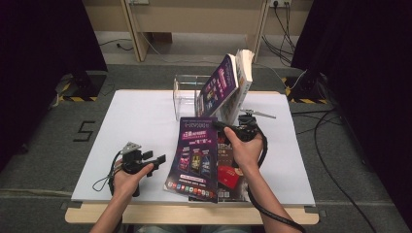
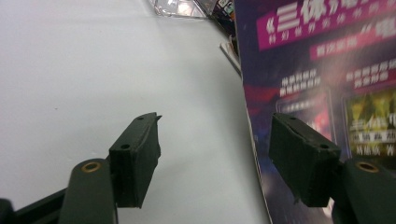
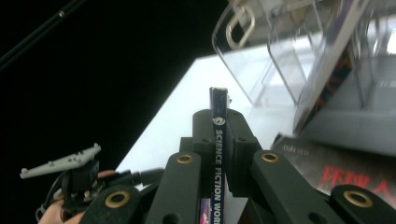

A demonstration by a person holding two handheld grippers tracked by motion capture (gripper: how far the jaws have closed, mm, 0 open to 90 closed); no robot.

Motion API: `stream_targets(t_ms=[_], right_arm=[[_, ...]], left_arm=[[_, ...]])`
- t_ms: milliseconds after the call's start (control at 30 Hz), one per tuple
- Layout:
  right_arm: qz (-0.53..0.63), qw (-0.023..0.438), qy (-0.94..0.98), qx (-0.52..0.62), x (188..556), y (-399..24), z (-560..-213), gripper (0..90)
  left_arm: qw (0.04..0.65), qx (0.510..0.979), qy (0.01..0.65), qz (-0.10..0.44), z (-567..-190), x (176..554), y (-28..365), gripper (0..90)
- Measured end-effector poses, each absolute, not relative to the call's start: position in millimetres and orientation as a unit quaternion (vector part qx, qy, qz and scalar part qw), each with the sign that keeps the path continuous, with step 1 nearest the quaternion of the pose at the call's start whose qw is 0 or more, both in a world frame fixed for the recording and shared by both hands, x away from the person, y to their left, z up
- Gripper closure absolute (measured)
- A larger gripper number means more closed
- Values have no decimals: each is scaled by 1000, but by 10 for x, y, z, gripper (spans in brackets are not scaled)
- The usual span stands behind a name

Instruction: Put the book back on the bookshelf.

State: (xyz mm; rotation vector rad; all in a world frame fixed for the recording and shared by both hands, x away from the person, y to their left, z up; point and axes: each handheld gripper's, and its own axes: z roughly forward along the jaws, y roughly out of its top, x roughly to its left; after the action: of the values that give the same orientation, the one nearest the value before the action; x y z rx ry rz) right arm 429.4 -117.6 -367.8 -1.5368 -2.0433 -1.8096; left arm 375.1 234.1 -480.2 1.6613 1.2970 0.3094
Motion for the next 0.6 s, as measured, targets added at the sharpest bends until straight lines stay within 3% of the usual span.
stream_targets(t_ms=[600], right_arm=[[-626,-89,-630,-450,4194,-1210,-3221,849]], left_arm=[[476,681,537,145,-4818,3744,2362,288]])
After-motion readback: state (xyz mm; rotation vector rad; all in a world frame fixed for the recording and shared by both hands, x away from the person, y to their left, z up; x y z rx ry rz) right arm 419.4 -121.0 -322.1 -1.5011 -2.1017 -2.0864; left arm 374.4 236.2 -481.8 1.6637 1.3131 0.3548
